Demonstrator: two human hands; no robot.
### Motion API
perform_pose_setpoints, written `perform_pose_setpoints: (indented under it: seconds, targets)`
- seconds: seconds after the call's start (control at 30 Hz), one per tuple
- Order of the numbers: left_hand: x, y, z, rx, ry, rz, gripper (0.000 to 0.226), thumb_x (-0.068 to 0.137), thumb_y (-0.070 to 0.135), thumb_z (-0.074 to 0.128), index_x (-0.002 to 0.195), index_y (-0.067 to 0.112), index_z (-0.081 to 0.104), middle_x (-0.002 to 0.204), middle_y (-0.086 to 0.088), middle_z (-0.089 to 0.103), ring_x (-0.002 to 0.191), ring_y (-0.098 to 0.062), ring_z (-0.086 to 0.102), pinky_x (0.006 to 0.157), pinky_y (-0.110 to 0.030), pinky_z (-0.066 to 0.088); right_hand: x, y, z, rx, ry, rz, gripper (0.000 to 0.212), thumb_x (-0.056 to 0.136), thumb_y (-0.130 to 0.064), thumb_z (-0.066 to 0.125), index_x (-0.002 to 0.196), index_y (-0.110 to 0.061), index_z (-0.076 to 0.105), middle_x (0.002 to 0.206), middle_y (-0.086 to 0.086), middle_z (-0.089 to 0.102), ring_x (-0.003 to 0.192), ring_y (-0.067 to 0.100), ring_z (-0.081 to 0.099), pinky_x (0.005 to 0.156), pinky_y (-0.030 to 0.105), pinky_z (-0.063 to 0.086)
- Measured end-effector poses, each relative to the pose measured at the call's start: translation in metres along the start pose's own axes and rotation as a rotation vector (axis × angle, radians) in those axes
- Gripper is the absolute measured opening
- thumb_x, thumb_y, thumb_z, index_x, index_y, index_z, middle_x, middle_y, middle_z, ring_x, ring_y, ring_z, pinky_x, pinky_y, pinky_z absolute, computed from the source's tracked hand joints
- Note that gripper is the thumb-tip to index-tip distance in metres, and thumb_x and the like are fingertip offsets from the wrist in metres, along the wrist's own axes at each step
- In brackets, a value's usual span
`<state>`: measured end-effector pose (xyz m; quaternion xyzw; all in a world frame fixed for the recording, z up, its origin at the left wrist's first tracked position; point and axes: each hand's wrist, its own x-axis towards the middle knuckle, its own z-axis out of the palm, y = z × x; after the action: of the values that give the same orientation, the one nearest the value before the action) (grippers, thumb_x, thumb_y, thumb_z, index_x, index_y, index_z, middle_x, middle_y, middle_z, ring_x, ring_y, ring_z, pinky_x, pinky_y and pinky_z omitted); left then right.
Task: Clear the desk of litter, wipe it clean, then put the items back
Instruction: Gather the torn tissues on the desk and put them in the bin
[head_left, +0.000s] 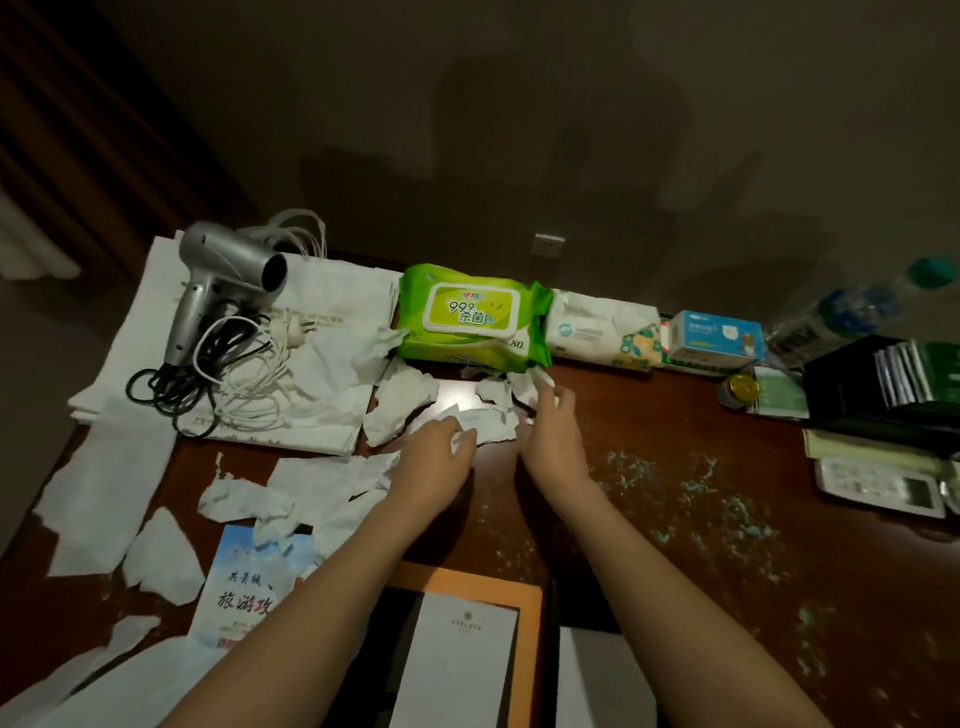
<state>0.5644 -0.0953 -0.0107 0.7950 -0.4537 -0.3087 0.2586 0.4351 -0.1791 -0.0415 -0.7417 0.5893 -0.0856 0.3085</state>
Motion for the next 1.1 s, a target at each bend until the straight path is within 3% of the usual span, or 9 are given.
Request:
perform_pose_setpoints:
  seconds: [0.07, 0.2, 0.33, 0.5, 0.63, 0.77, 0.93, 1.0, 1.1]
  targets:
    - [0.004, 0.006, 0.004, 0.024, -0.018, 0.002, 0.041, 0.093, 0.017, 0.051, 0.057, 0.019, 0.032, 0.059, 0.002, 0.037, 0.064, -0.019, 0.041, 0.058, -0.03, 0.019, 0.013, 0.006, -0.005, 0.013, -0.015, 0.072, 0.063, 0.088, 0.002, 0.053, 0.145, -0.012, 0.029, 0.136, 0.018, 0.031, 0.111, 0.039, 0.05, 0.087, 0.038, 0.045]
    - [0.006, 0.01, 0.009, 0.068, -0.062, 0.014, 0.026, 0.093, 0.015, 0.048, 0.071, 0.0, 0.052, 0.07, -0.013, 0.053, 0.07, -0.024, 0.05, 0.06, -0.036, 0.027, 0.025, 0.011, -0.007, 0.0, -0.094, 0.061, 0.069, 0.084, 0.009, 0.043, 0.147, -0.013, 0.024, 0.136, 0.018, 0.034, 0.115, 0.039, 0.045, 0.086, 0.039, 0.042]
    - [0.003, 0.006, 0.007, 0.111, -0.084, 0.01, 0.024, 0.092, 0.014, 0.047, 0.078, -0.003, 0.056, 0.074, -0.017, 0.057, 0.071, -0.026, 0.052, 0.06, -0.036, 0.031, 0.019, 0.014, -0.005, 0.017, -0.053, 0.095, 0.038, 0.086, 0.008, 0.04, 0.123, -0.001, 0.045, 0.121, 0.018, 0.049, 0.111, 0.035, 0.048, 0.078, 0.034, 0.033]
    - [-0.008, 0.003, -0.009, 0.154, -0.115, 0.014, 0.019, 0.09, 0.013, 0.049, 0.081, 0.002, 0.06, 0.077, -0.011, 0.059, 0.071, -0.021, 0.051, 0.057, -0.032, 0.029, 0.002, 0.009, -0.015, -0.004, -0.07, -0.019, 0.023, 0.086, 0.002, 0.047, 0.105, 0.0, 0.059, 0.105, 0.015, 0.047, 0.099, 0.03, 0.048, 0.065, 0.028, 0.021]
    - [-0.018, 0.017, -0.028, 0.191, -0.104, 0.07, 0.018, 0.09, 0.014, 0.049, 0.088, 0.004, 0.064, 0.086, -0.014, 0.062, 0.079, -0.026, 0.056, 0.063, -0.034, 0.039, -0.019, -0.009, -0.046, 0.156, 0.089, -0.01, 0.023, 0.091, -0.004, 0.043, 0.09, 0.011, 0.06, 0.097, 0.02, 0.046, 0.093, 0.034, 0.049, 0.066, 0.024, 0.02]
    - [-0.037, 0.048, -0.036, 0.205, -0.106, 0.174, 0.018, 0.09, 0.013, 0.049, 0.089, 0.004, 0.064, 0.085, -0.012, 0.059, 0.082, -0.028, 0.056, 0.065, -0.034, 0.039, -0.064, -0.019, -0.08, 0.195, 0.244, -0.037, 0.039, 0.08, -0.022, 0.03, 0.078, 0.007, 0.056, 0.09, 0.019, 0.051, 0.082, 0.034, 0.051, 0.069, 0.035, 0.031]
    - [-0.078, 0.074, -0.033, 0.134, -0.11, 0.329, 0.024, 0.089, 0.018, 0.048, 0.081, -0.001, 0.062, 0.079, -0.016, 0.061, 0.071, -0.025, 0.052, 0.06, -0.033, 0.035, -0.133, -0.026, -0.099, 0.1, 0.423, -0.008, 0.05, 0.095, -0.032, 0.054, 0.054, -0.016, 0.03, 0.061, -0.003, 0.033, 0.064, 0.026, 0.043, 0.061, 0.03, 0.025]
    - [-0.096, 0.077, -0.032, 0.14, -0.107, 0.378, 0.026, 0.089, 0.021, 0.049, 0.079, -0.001, 0.059, 0.079, -0.016, 0.059, 0.074, -0.028, 0.053, 0.062, -0.038, 0.034, -0.158, -0.026, -0.099, 0.065, 0.445, -0.019, 0.047, 0.093, -0.022, 0.056, 0.055, -0.021, 0.028, 0.06, -0.005, 0.029, 0.063, 0.024, 0.043, 0.06, 0.031, 0.026]
    - [-0.123, 0.083, -0.03, 0.108, -0.128, 0.445, 0.029, 0.091, 0.015, 0.052, 0.064, 0.009, 0.042, 0.065, -0.006, 0.046, 0.069, -0.026, 0.046, 0.057, -0.034, 0.017, -0.194, -0.024, -0.1, 0.087, 0.422, 0.022, 0.025, 0.091, -0.016, 0.055, 0.072, -0.014, 0.039, 0.067, -0.002, 0.038, 0.065, 0.023, 0.043, 0.06, 0.031, 0.027]
